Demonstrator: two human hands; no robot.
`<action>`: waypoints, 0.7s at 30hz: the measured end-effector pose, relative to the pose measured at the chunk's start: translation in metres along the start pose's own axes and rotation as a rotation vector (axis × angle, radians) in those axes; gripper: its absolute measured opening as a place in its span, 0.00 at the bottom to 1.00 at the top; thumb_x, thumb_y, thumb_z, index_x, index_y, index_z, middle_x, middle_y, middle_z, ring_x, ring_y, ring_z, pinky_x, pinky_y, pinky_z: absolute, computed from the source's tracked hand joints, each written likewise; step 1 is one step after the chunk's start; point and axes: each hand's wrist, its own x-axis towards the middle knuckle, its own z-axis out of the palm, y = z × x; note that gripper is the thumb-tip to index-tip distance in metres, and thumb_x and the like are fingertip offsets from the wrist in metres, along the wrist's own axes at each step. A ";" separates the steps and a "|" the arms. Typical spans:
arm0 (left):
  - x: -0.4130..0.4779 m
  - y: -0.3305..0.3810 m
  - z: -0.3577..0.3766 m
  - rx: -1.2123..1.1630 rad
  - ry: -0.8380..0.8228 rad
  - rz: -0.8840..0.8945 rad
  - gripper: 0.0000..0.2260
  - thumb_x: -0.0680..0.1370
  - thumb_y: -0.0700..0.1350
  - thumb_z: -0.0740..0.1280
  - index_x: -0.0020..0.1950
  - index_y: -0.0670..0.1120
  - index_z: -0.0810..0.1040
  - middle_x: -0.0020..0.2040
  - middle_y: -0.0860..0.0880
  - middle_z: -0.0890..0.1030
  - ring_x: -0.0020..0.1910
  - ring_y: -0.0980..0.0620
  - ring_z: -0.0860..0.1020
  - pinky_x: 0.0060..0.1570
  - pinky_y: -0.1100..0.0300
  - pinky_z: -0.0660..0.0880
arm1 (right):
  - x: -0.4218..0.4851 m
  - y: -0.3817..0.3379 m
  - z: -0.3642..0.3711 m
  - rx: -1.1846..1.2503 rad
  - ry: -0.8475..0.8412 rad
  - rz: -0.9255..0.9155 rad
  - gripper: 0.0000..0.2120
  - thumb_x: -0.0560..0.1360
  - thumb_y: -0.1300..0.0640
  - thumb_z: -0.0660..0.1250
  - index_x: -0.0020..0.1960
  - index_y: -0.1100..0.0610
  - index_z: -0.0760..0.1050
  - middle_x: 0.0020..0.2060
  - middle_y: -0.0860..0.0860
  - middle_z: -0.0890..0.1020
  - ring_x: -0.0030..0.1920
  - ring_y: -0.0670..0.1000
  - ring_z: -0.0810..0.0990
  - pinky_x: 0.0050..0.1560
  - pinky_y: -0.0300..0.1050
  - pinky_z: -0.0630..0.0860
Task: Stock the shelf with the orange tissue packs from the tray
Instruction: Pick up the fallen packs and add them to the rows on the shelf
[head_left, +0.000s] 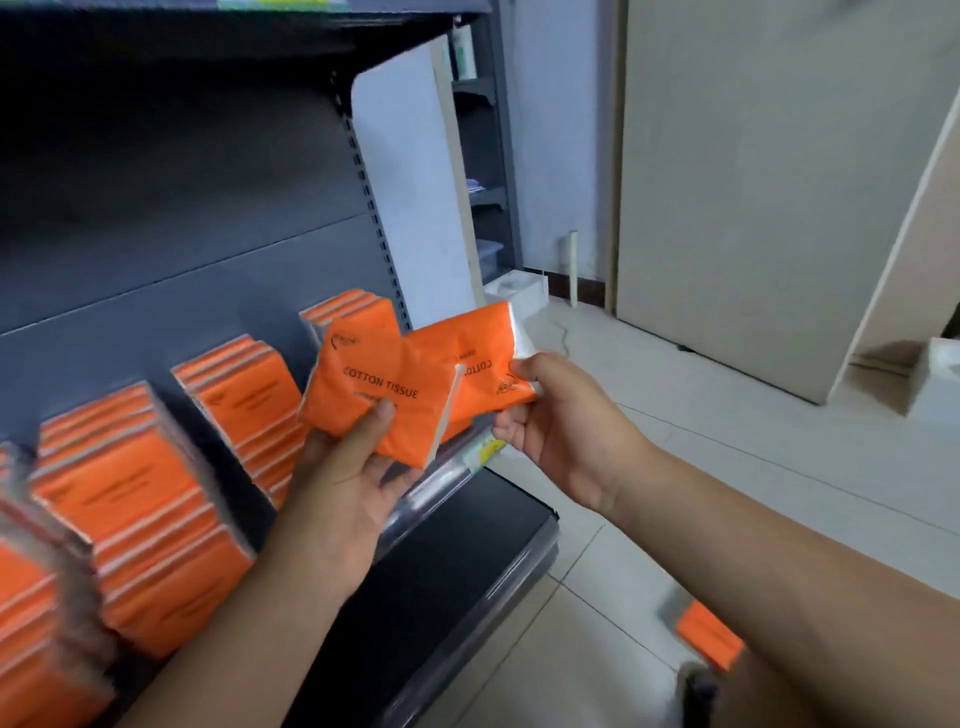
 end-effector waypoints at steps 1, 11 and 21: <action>-0.002 0.003 -0.012 -0.017 0.006 0.003 0.23 0.77 0.46 0.68 0.72 0.56 0.75 0.64 0.51 0.85 0.60 0.50 0.84 0.59 0.47 0.77 | 0.002 0.008 0.010 -0.030 -0.028 0.024 0.04 0.83 0.59 0.60 0.53 0.60 0.71 0.33 0.56 0.79 0.31 0.52 0.78 0.39 0.45 0.80; 0.011 -0.017 -0.087 -0.112 0.165 -0.014 0.23 0.77 0.51 0.71 0.73 0.53 0.75 0.65 0.47 0.84 0.63 0.45 0.83 0.60 0.44 0.79 | 0.035 0.074 0.060 -0.348 -0.262 0.032 0.27 0.74 0.41 0.72 0.68 0.53 0.73 0.53 0.54 0.84 0.52 0.52 0.83 0.50 0.48 0.78; 0.052 -0.002 -0.128 -0.081 0.557 0.085 0.35 0.66 0.44 0.82 0.71 0.54 0.73 0.60 0.48 0.85 0.48 0.48 0.85 0.43 0.53 0.79 | 0.101 0.103 0.125 -0.264 -0.179 -0.009 0.05 0.83 0.57 0.66 0.52 0.53 0.81 0.41 0.49 0.87 0.38 0.46 0.86 0.34 0.37 0.79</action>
